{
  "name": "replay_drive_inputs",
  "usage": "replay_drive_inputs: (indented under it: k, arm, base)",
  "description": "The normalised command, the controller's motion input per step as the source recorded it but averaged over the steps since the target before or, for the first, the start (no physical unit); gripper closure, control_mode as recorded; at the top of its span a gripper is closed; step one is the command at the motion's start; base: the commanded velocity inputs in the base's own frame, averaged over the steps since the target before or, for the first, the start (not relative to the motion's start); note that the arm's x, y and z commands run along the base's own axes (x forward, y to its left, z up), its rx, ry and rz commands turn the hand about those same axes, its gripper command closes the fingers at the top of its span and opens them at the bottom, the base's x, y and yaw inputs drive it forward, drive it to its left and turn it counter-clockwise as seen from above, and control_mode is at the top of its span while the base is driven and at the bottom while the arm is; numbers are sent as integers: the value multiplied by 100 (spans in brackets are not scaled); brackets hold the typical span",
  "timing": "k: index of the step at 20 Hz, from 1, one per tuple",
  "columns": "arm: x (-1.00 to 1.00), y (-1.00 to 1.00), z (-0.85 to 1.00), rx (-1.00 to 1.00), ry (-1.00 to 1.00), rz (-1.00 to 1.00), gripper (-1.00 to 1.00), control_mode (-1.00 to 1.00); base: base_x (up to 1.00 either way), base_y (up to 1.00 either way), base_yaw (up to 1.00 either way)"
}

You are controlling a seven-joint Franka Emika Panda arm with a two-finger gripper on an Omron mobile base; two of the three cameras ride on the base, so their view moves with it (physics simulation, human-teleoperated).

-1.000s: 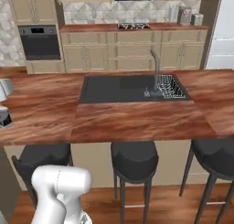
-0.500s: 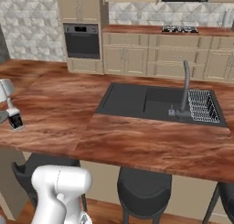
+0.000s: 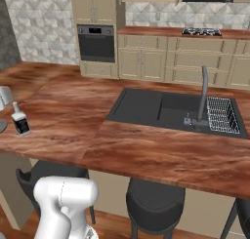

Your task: Get the candle and the liquor from the cabinet and move them to the dining counter.

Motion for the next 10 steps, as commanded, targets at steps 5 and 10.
replay_drive_inputs:
  k: [5, 10]
  arm:
    - [7, 0, -4, 0, 0, 2, 100, -100]
    - [76, -41, -32, 6, 3, 23, 100, -100]
  base:
    - [12, -1, 2]
    - [0, 0, 0]
